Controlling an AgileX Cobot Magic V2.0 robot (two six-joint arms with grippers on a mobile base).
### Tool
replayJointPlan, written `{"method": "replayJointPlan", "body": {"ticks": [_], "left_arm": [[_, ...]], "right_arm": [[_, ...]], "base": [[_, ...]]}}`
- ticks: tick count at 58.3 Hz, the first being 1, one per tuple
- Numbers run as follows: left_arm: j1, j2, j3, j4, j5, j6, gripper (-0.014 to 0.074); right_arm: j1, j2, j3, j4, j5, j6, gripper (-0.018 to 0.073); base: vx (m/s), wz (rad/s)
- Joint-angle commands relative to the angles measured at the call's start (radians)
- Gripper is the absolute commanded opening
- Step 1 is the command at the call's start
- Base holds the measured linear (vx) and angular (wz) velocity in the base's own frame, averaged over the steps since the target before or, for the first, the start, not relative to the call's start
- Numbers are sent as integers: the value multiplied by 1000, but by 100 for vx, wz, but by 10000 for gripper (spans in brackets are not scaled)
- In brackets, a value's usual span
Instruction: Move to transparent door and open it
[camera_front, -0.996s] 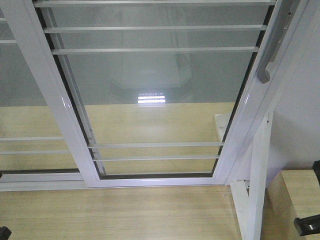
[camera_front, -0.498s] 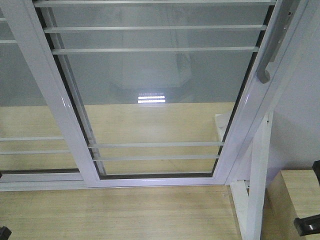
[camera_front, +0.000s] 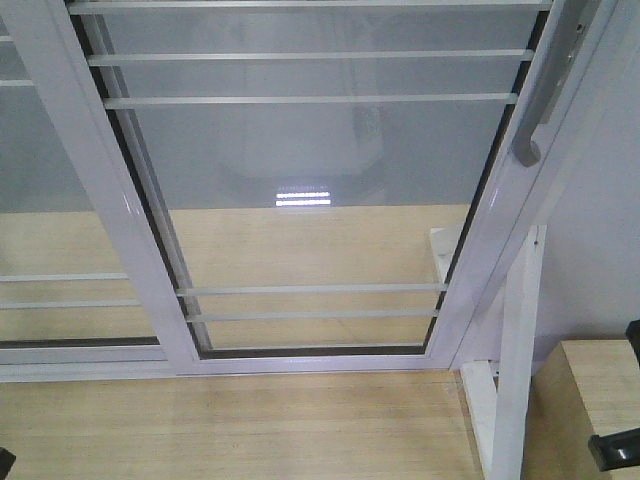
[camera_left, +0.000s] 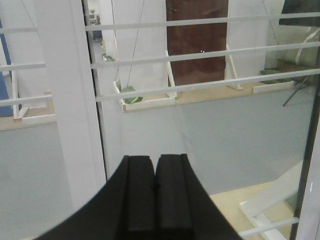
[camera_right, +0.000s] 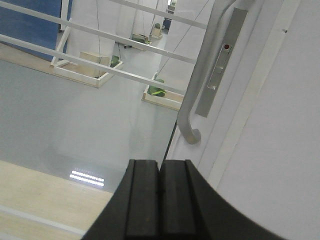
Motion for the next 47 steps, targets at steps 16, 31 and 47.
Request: {"method": "replayJointPlan", "body": {"ticks": [16,31,47], "left_arm": [[2,25,-44,-7,-323,-79,-6],[2,330,-360,-6,-189,41,-6],[2,854,-686,-6,-241,44,-6]], "right_arm": [[-2,22,-72,137,-382,93,-5],[-2,293,-455,157,-67,-41,-5],[-2,748,-771,158,-102,-54,-5]], "base": [[0,0],[0,0],[0,0]]}}
